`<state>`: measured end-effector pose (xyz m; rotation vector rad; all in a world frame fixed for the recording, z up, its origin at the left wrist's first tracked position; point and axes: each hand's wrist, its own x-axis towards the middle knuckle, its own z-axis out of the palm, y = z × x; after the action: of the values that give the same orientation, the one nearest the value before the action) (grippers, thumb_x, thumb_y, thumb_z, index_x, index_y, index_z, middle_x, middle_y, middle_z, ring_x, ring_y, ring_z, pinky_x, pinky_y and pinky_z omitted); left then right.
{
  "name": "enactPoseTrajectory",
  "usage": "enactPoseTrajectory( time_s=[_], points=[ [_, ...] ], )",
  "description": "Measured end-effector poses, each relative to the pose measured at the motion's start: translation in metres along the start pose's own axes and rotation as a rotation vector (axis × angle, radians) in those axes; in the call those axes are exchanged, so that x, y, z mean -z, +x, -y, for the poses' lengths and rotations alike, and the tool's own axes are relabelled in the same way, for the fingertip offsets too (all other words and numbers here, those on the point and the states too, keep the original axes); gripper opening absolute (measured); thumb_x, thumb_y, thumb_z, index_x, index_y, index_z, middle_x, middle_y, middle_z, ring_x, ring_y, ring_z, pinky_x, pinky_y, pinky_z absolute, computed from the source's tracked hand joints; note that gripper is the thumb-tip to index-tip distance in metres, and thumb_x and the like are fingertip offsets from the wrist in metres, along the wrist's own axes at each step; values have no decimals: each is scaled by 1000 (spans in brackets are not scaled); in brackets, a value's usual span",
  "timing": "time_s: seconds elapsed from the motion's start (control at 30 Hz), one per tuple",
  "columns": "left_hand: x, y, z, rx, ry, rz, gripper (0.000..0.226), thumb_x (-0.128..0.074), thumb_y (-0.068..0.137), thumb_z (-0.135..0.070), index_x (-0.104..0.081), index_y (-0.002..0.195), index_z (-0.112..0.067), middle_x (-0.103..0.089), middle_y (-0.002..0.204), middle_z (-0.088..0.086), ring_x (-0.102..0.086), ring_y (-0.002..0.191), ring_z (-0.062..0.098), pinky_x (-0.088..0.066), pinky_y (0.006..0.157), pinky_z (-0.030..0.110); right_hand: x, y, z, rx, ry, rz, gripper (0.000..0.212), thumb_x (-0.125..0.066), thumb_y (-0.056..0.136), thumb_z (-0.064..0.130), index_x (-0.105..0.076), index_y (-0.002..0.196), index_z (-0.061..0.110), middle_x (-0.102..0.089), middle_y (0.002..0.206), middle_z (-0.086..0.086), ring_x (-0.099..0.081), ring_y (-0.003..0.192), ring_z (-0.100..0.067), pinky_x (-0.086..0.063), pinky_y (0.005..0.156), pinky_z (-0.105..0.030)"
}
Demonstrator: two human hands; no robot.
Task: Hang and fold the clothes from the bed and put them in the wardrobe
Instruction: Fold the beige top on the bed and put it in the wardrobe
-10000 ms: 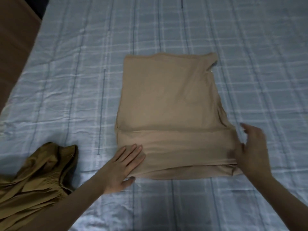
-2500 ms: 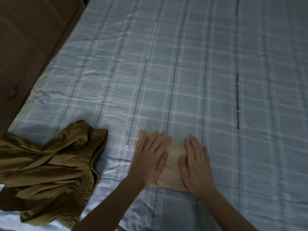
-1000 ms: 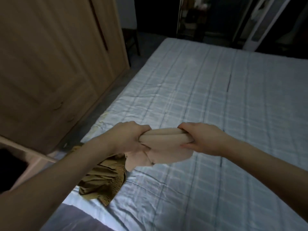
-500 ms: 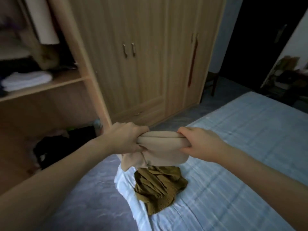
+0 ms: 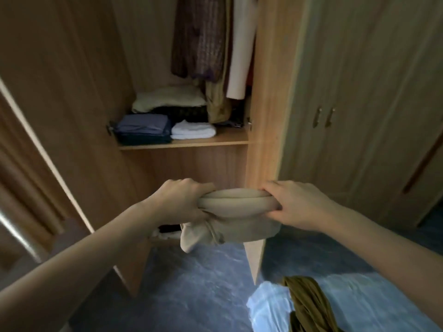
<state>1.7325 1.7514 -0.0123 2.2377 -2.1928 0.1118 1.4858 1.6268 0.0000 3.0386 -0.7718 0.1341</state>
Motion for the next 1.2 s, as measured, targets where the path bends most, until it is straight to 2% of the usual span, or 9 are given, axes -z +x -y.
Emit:
enactPoseTrajectory(
  time_s=[0.27,0.43,0.57,0.77,0.87,0.93,1.07,1.13,1.2],
  points=[
    [24,-18,112,150,15,10,34,-56,79,-60,-44,105,-41,-61,94,-15,-61,89,17,-49,68,38,10,129,51,160,39,-21,26,-60,85,49,-43,101,38,-56,104,14,-54,87,-10,-42,60,-29],
    [22,-2,159,196,-16,1,34,-56,82,-63,-45,105,-40,-61,93,-16,-59,88,14,-50,71,39,8,198,50,216,66,-4,31,-58,81,53,-45,104,37,-56,108,15,-56,98,-12,-51,75,-44],
    [15,34,191,180,25,-22,34,-54,83,-60,-44,109,-41,-61,96,-14,-60,89,16,-49,69,37,0,253,35,217,30,15,32,-60,79,51,-44,102,36,-56,111,11,-55,103,-16,-50,80,-44],
    [8,111,247,93,156,-120,32,-52,82,-52,-49,111,-39,-64,99,-15,-61,86,16,-38,61,31,-15,343,5,228,-44,62,38,-60,80,36,-41,110,21,-50,109,2,-52,92,-18,-46,72,-37],
    [6,157,287,81,146,-117,31,-54,80,-53,-52,107,-38,-63,95,-13,-60,84,15,-40,59,30,-26,392,-17,243,22,96,53,-57,85,31,-30,129,22,-48,113,0,-49,89,-14,-45,69,-34],
    [5,185,311,90,140,-99,31,-53,82,-52,-52,109,-38,-62,94,-13,-60,83,16,-45,59,33,-34,429,-31,259,52,84,60,-58,83,29,-27,134,26,-48,114,1,-52,92,-16,-50,74,-38],
    [-7,227,348,85,124,-92,38,-49,82,-57,-52,114,-37,-64,95,-11,-61,82,17,-50,64,37,-45,493,-52,280,77,95,58,-69,78,39,-42,126,21,-51,119,-2,-54,104,-21,-50,84,-42],
    [-17,246,369,71,98,-98,35,-51,82,-60,-49,111,-41,-64,91,-10,-61,80,17,-51,64,39,-48,518,-60,296,146,181,69,-72,76,51,-43,132,22,-50,128,-2,-50,113,-19,-46,94,-40],
    [-27,269,395,53,43,-111,33,-54,83,-61,-48,109,-42,-64,85,-8,-61,74,17,-51,60,39,-50,546,-70,320,185,212,71,-72,75,58,-44,132,26,-51,127,5,-49,114,-13,-44,95,-31]
  ],
)
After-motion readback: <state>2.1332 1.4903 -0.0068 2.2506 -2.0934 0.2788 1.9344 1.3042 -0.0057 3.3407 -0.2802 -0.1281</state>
